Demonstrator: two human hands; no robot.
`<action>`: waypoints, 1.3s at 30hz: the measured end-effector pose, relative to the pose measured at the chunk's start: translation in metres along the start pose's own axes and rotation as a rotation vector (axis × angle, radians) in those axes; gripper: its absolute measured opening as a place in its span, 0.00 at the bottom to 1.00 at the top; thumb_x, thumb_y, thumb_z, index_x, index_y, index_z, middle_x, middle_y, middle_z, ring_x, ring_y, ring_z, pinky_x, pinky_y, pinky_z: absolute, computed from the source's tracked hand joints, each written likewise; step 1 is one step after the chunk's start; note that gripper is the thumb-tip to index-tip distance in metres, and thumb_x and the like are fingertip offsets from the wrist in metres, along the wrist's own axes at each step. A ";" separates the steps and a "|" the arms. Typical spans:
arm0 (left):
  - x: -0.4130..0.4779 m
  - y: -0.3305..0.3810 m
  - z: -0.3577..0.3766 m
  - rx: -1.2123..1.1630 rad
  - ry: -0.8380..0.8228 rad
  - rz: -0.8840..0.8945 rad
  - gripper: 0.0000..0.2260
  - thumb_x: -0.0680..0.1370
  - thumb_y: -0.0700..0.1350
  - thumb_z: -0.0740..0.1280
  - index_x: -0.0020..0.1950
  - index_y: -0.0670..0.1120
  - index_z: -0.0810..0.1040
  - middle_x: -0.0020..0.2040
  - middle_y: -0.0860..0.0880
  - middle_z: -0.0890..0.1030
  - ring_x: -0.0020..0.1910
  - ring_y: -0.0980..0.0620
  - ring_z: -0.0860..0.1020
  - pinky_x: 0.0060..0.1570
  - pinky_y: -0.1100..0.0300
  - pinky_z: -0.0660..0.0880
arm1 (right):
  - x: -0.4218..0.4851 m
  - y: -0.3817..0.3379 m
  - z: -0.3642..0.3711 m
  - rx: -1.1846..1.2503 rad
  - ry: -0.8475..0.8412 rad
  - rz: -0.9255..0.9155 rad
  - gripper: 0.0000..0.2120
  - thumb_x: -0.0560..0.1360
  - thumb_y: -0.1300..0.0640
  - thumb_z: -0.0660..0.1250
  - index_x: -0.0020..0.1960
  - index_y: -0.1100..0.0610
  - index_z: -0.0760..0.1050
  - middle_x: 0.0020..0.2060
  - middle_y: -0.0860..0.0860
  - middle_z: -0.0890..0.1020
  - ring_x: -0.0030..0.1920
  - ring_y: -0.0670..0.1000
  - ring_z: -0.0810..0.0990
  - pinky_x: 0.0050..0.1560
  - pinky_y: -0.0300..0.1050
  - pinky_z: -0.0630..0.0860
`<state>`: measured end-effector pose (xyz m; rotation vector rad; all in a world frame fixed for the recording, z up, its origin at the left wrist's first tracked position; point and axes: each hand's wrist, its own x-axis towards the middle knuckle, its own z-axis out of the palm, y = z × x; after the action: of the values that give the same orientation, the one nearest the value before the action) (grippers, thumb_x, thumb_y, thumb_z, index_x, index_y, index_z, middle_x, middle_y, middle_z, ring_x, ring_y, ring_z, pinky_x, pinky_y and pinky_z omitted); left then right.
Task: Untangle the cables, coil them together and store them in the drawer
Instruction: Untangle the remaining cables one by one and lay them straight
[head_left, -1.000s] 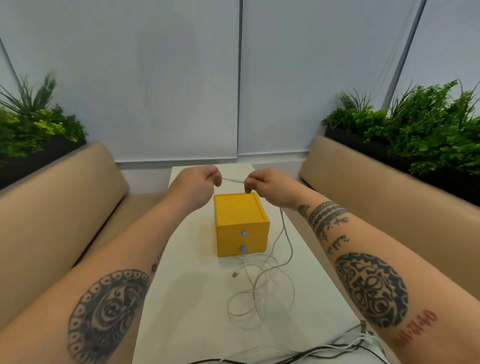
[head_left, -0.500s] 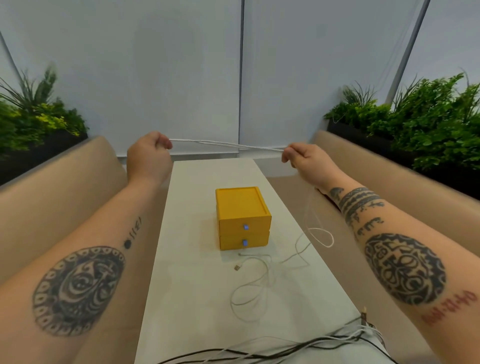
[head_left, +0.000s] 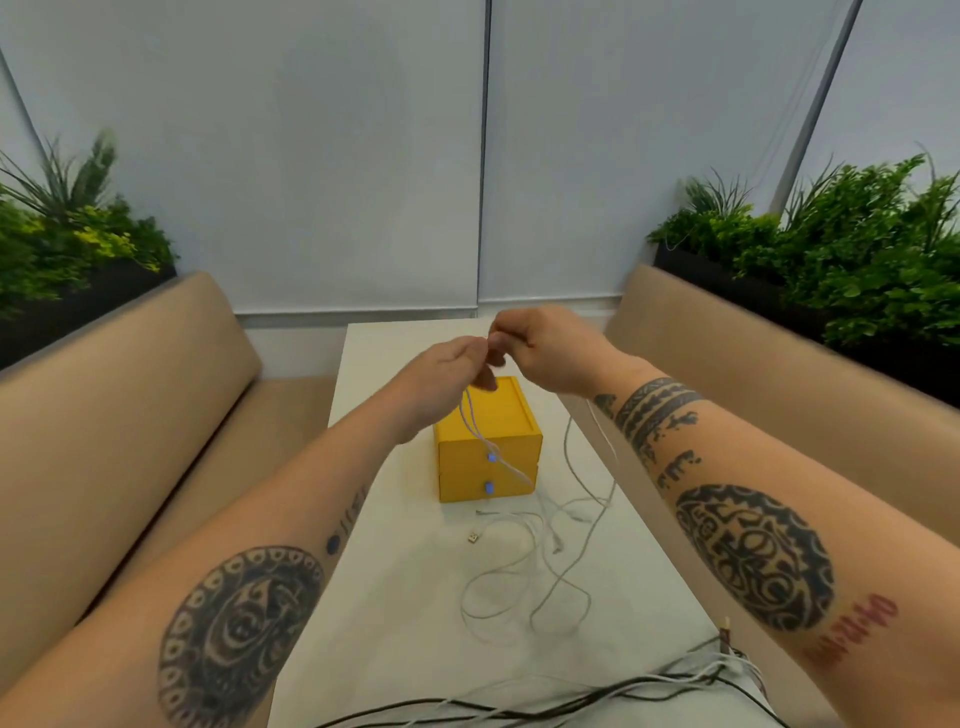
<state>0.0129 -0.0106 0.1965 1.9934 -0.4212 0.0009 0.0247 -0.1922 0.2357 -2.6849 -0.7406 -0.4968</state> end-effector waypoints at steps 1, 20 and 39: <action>-0.001 0.003 0.002 -0.045 -0.004 -0.004 0.14 0.85 0.50 0.56 0.49 0.49 0.79 0.41 0.47 0.79 0.41 0.49 0.80 0.50 0.53 0.77 | -0.002 0.000 -0.002 -0.009 -0.010 -0.005 0.11 0.82 0.50 0.60 0.43 0.48 0.76 0.32 0.41 0.74 0.37 0.48 0.74 0.38 0.43 0.67; -0.006 -0.022 -0.046 0.729 0.292 0.057 0.13 0.81 0.50 0.57 0.38 0.57 0.74 0.43 0.55 0.80 0.45 0.48 0.77 0.43 0.54 0.74 | -0.079 0.081 0.006 -0.017 -0.099 0.230 0.14 0.84 0.49 0.57 0.41 0.49 0.73 0.34 0.42 0.75 0.37 0.44 0.73 0.42 0.46 0.67; -0.029 -0.042 -0.045 0.731 0.183 -0.302 0.13 0.83 0.47 0.58 0.46 0.46 0.79 0.47 0.47 0.80 0.46 0.46 0.74 0.42 0.56 0.70 | -0.209 0.190 0.075 -0.014 -0.376 0.574 0.17 0.84 0.44 0.52 0.41 0.49 0.69 0.35 0.45 0.76 0.37 0.45 0.74 0.39 0.43 0.69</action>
<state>0.0059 0.0533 0.1746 2.7309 0.0211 0.1675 -0.0230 -0.4087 0.0455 -2.8544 -0.0210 0.1491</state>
